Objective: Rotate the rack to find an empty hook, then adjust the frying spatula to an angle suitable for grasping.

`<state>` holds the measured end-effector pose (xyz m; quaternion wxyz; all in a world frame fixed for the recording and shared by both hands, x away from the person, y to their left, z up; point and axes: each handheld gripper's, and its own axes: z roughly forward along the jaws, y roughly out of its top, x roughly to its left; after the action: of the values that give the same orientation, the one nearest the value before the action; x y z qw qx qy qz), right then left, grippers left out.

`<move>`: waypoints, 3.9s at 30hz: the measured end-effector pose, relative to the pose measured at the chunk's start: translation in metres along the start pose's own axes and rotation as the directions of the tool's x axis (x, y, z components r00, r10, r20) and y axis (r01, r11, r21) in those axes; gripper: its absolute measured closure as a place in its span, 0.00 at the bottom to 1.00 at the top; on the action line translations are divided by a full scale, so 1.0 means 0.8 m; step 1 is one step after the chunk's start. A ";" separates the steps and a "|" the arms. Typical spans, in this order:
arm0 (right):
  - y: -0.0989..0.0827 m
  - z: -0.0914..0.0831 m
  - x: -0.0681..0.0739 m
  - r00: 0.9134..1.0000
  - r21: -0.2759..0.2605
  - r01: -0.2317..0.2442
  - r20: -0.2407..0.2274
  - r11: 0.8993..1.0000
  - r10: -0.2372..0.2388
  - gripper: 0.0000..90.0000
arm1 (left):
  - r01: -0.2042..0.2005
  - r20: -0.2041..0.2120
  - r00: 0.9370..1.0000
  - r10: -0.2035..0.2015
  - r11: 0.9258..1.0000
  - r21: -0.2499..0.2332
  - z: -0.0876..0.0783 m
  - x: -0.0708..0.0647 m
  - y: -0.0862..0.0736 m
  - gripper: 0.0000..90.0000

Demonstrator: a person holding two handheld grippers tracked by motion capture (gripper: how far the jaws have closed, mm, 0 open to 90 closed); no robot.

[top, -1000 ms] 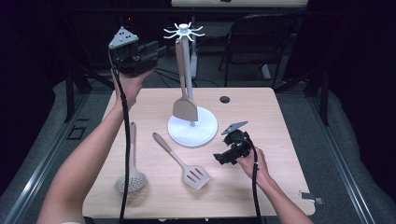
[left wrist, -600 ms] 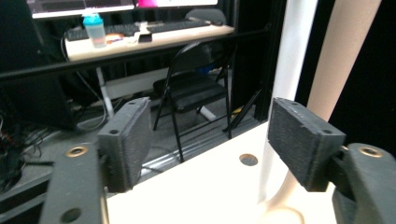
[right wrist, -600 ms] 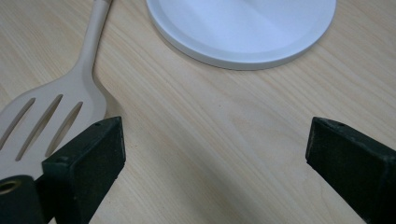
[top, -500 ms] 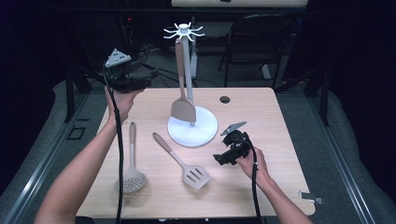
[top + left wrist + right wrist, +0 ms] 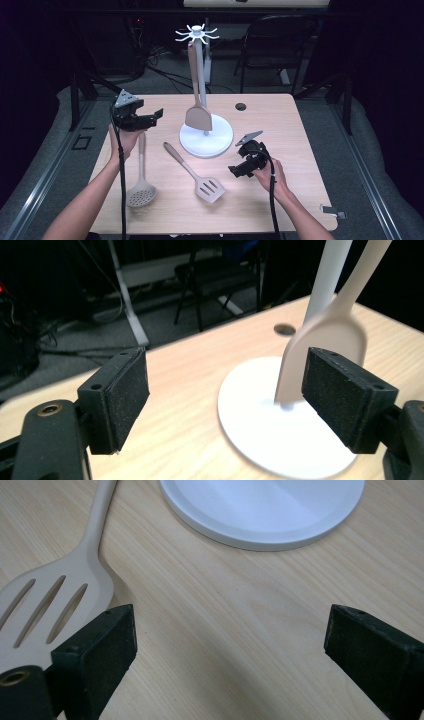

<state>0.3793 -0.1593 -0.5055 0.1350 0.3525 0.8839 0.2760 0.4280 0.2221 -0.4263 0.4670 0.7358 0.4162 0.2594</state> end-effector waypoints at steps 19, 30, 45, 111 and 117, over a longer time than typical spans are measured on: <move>-0.001 0.004 0.004 1.000 0.025 0.012 -0.011 1.000 -0.011 0.07 | 0.077 -0.060 0.996 -0.068 0.985 0.156 0.024 0.022 -0.085 0.17; -0.001 0.007 0.010 0.999 0.038 0.032 -0.003 0.999 -0.032 0.11 | 0.116 -0.089 0.991 -0.100 0.975 0.189 0.024 0.030 -0.099 0.13; 0.007 0.001 0.034 0.998 -0.006 0.059 -0.013 0.998 -0.060 0.53 | 0.134 -0.087 0.989 -0.116 0.960 0.245 0.028 0.028 -0.104 0.06; 0.005 0.064 0.126 0.951 0.220 0.221 -0.266 0.950 -0.160 1.00 | 0.073 0.121 0.983 -0.141 0.891 0.447 0.098 -0.040 -0.109 0.17; 0.005 0.063 0.124 0.949 0.227 0.230 -0.269 0.947 -0.166 1.00 | 0.068 0.130 0.981 -0.143 0.886 0.459 0.103 -0.039 -0.110 0.22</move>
<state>0.3325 -0.0674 -0.5485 0.0048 0.2389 0.9529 0.1866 0.4431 0.1755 -0.5408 0.3286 0.8187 0.4657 0.0697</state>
